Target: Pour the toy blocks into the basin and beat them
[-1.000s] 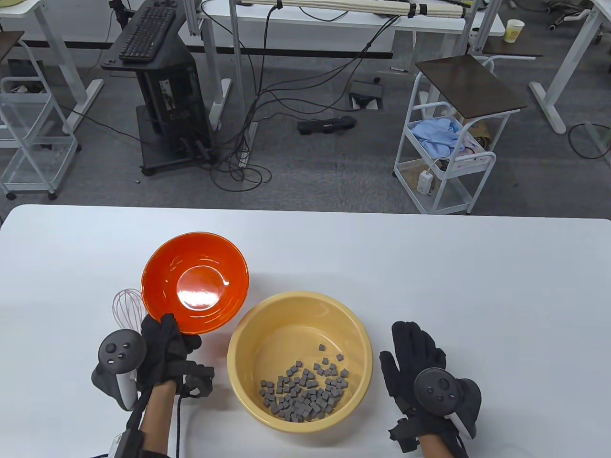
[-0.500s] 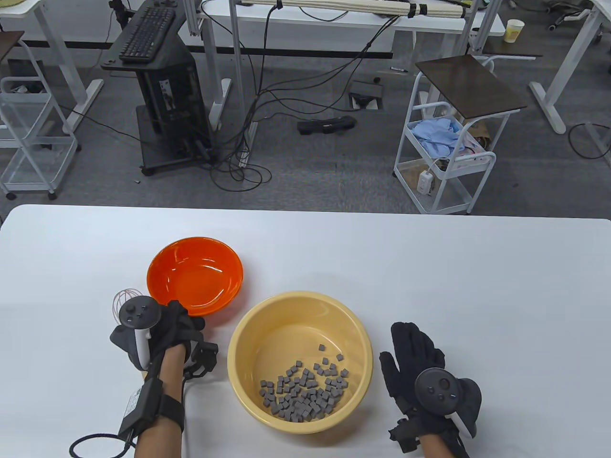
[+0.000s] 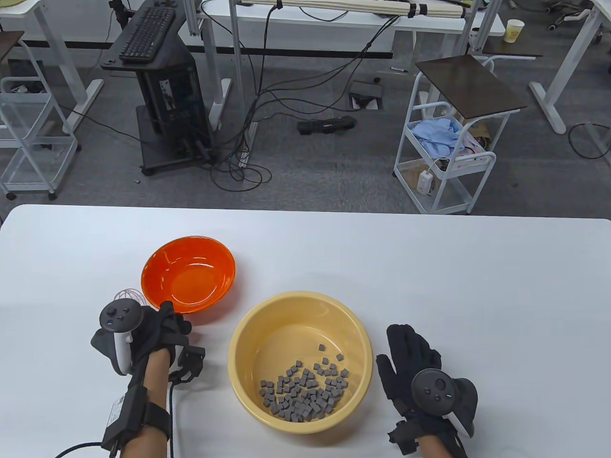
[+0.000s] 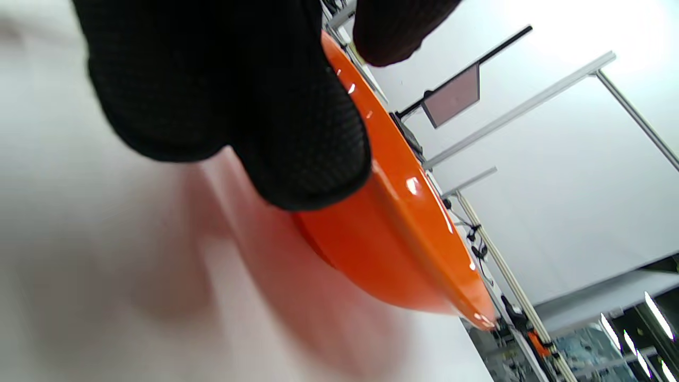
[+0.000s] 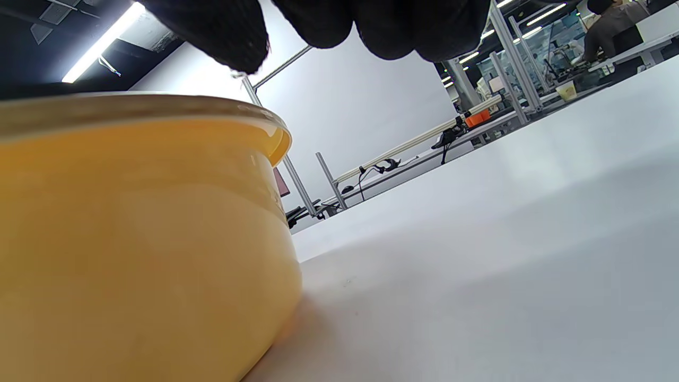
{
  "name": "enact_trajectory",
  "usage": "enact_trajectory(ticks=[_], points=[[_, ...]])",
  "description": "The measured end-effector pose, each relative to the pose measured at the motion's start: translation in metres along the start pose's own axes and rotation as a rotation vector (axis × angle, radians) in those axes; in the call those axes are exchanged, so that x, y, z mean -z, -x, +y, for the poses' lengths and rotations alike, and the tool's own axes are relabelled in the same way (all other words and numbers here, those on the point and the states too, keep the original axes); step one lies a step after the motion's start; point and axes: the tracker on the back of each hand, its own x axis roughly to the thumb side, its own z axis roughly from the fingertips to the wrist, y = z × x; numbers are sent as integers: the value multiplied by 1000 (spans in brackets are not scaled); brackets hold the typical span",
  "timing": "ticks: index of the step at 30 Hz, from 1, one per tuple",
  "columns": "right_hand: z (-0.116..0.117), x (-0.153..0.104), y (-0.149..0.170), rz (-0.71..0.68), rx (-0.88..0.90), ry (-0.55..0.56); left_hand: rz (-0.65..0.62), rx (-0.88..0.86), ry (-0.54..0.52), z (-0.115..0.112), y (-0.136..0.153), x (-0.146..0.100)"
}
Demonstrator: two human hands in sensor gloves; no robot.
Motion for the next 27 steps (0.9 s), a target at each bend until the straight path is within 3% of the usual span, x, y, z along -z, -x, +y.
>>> enact_trajectory(ticks=[4, 10, 12, 16, 21, 27], points=[[0, 0, -1, -4, -2, -1, -66, 156, 15, 21, -14, -22], [2, -1, -2, -10, 0, -5, -66, 575, -120, 39, -19, -54], [2, -1, -3, -11, 0, -6, -47, 743, -175, 32, -11, -60], [2, -1, -3, -15, -4, -1, 5, 899, -159, 11, 8, -60], [1, -1, -3, -13, -5, 8, 46, 973, -157, -7, 33, -55], [0, -2, -3, -12, 2, 15, 87, 999, -101, -12, 45, -50]])
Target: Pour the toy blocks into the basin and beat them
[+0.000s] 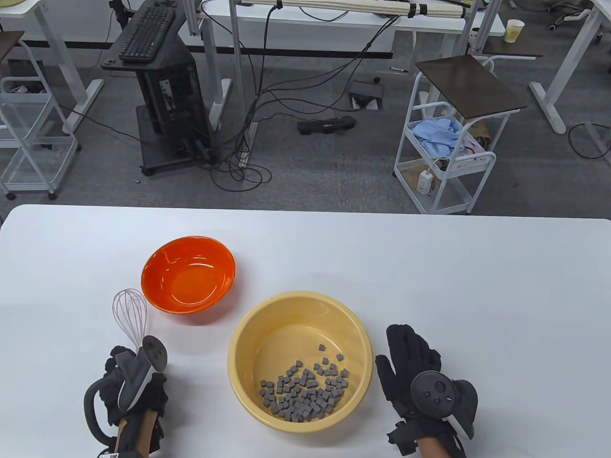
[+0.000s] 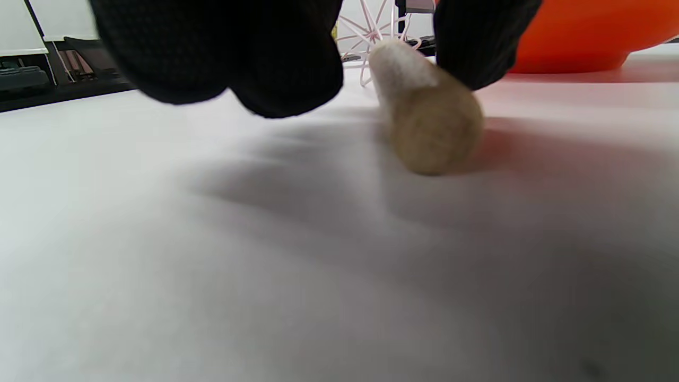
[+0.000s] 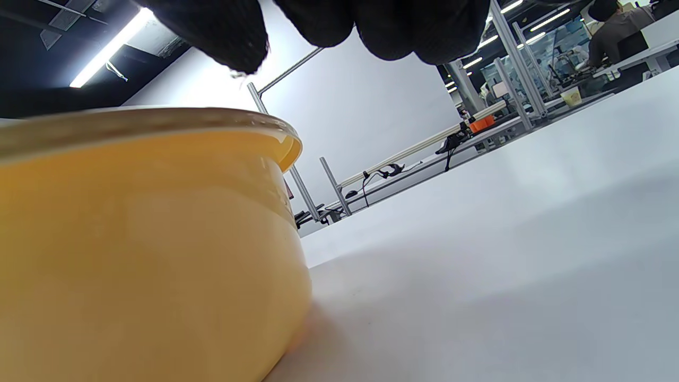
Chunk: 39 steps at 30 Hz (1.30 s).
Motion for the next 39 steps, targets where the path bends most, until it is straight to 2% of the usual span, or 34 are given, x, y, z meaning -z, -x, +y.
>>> enact_trajectory(ticks=[3, 7, 11, 17, 22, 26, 29, 33, 36, 39], points=[[1, 0, -1, -3, -1, -2, -8, 1, 46, -6, 0, 4], [1, 0, -1, -1, -2, -2, -26, 8, 47, -7, -2, 5], [0, 0, 0, 10, 2, 4, -15, 4, -23, -8, 3, 7], [-2, 0, 1, 20, 10, 18, 40, -145, -202, 10, 24, -2], [-4, 0, 3, 34, 54, 29, -36, -223, -398, 26, 30, -20], [-6, 0, 1, 25, 77, 43, -212, -293, -628, 41, 25, -38], [-9, 0, -1, 17, 108, 59, -381, -326, -721, 49, 15, -52], [-9, 0, -4, 8, 168, 63, -552, -403, -754, 57, -1, -69], [-5, -1, -8, 2, 197, 39, -736, -499, -775, 57, -13, -81], [0, -1, -11, 2, 184, 7, -859, -566, -766, 56, -21, -89]])
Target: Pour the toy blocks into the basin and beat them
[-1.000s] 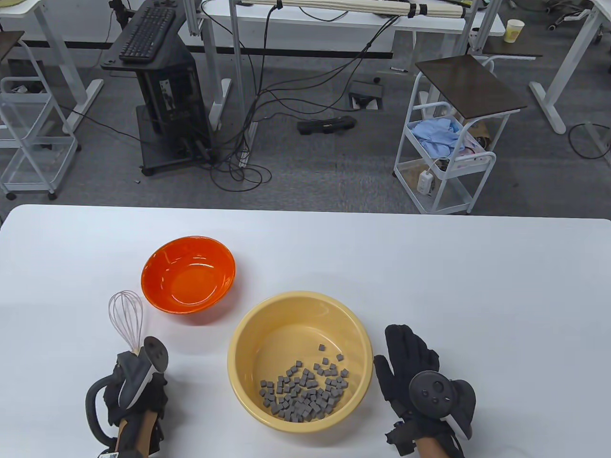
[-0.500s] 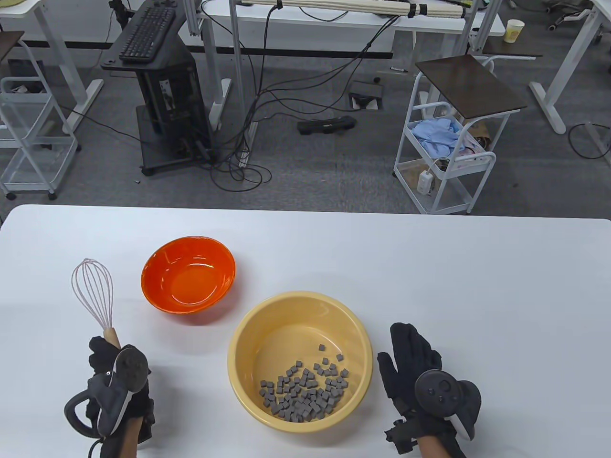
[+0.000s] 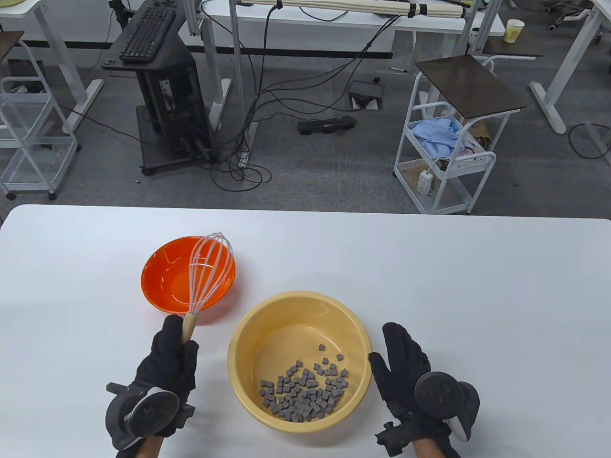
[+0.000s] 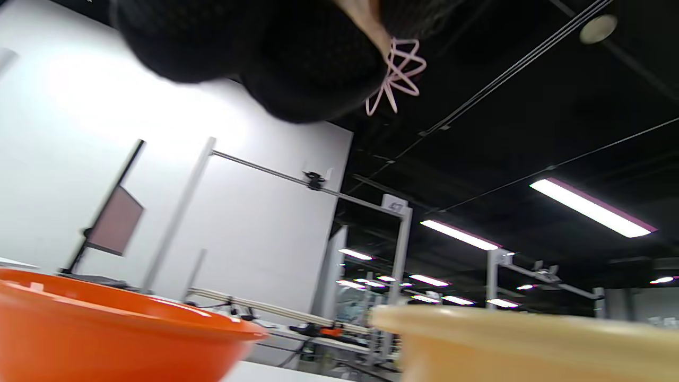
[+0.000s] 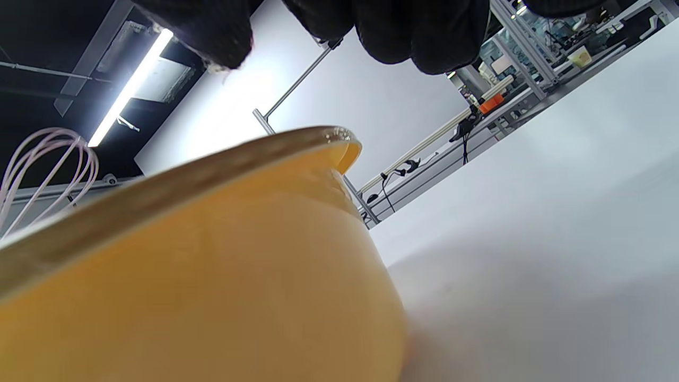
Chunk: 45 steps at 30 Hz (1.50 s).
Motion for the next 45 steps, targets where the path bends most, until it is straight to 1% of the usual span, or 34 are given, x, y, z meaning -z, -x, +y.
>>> enact_trajectory(ticks=[5, 8, 11, 14, 19, 23, 26, 28, 31, 33, 35, 37, 41, 43, 45], points=[[7, 0, -5, 8, 9, -52, -63, -166, -8, 0, -19, 1], [13, -1, -6, 11, 15, -86, -93, -215, 6, -1, -29, 2], [19, -1, -8, 23, -17, -106, -105, -248, 37, -5, -39, 2], [23, -2, -8, 30, -67, -95, -149, -204, 67, -8, -49, 2], [29, -2, -7, 50, -68, -117, -183, -135, 95, -12, -55, 1], [30, -1, -8, 41, -80, -117, -196, -18, 141, -13, -62, 5], [29, -1, -8, 38, -81, -120, -221, 60, 253, -15, -70, 14], [29, -1, -8, 39, -80, -121, -241, 165, 379, -18, -79, 22], [29, 0, -10, 39, -93, -120, -220, 279, 452, -20, -90, 28], [29, 0, -10, 44, -95, -120, -227, 362, 569, -20, -99, 34], [29, 0, -11, 51, -94, -119, -248, 374, 585, -15, -105, 39], [29, 0, -10, 51, -99, -121, -256, 401, 625, -8, -111, 46], [29, 1, -11, 58, -110, -115, -219, 454, 764, 10, -119, 63], [29, 1, -12, 62, -120, -112, -233, 449, 798, 19, -123, 69], [29, 1, -13, 64, -127, -108, -248, 409, 816, 27, -125, 75]])
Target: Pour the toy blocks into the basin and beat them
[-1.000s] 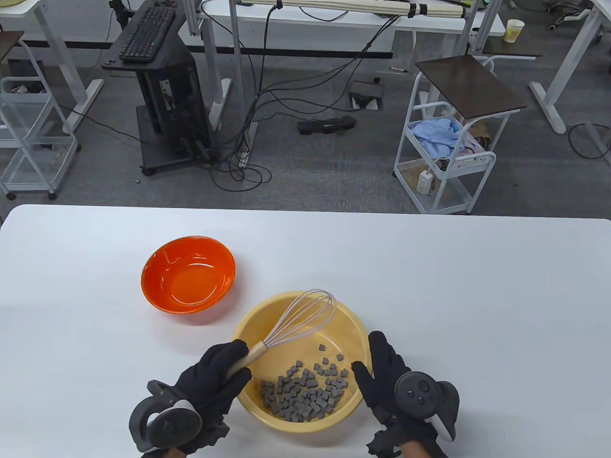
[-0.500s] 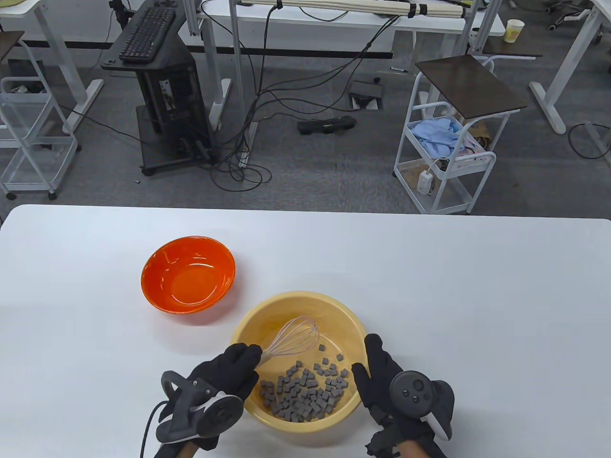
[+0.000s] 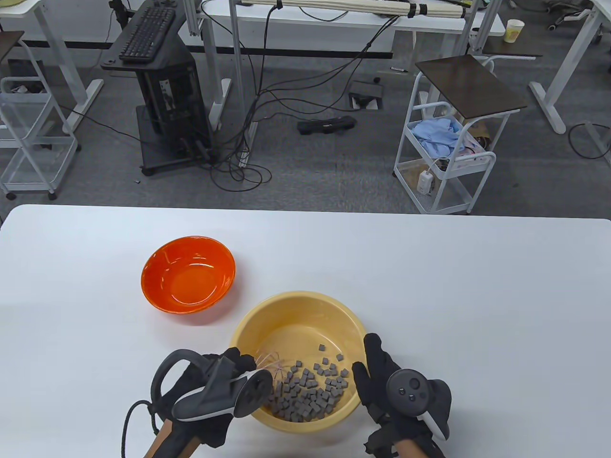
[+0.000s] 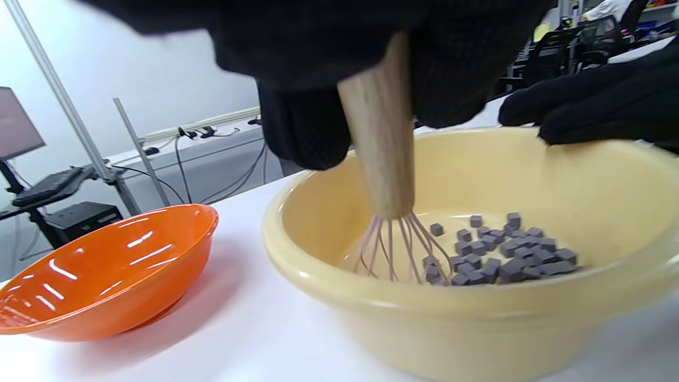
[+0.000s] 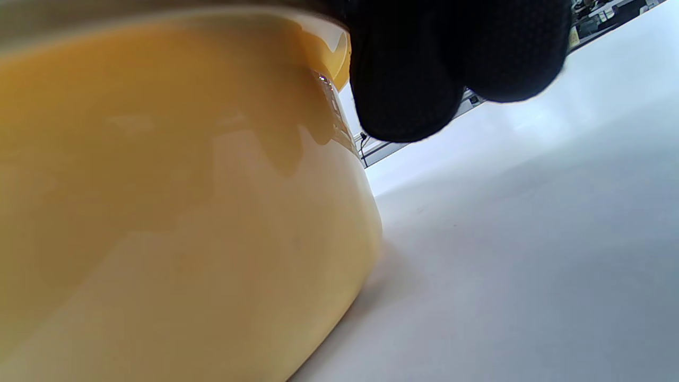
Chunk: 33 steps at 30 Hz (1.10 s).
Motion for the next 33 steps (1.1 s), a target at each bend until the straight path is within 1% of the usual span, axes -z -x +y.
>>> enact_trajectory(ticks=[2, 5, 13, 17, 21, 26, 30, 32, 33], points=[[1, 0, 0, 2, 0, 3, -46, -78, 8, 6, 1, 0], [1, 1, -1, 3, 9, 3, -81, -122, 7, 5, 0, 2], [2, 1, -1, 3, 31, 2, -143, -254, -39, -15, -11, 17], [2, 0, 0, 3, 35, 2, -146, -304, -78, -20, -15, 29], [1, 1, 0, -4, 42, -2, -133, -322, -87, -23, -17, 43], [1, 1, 0, -6, 45, -4, -101, -337, -128, -28, -12, 52], [2, 1, -1, -7, 47, -3, -77, -352, -233, -40, -6, 50], [2, 1, -1, -6, 47, -3, -55, -345, -312, -49, -5, 48], [2, 1, -1, -6, 48, -3, -48, -342, -335, -52, -5, 46]])
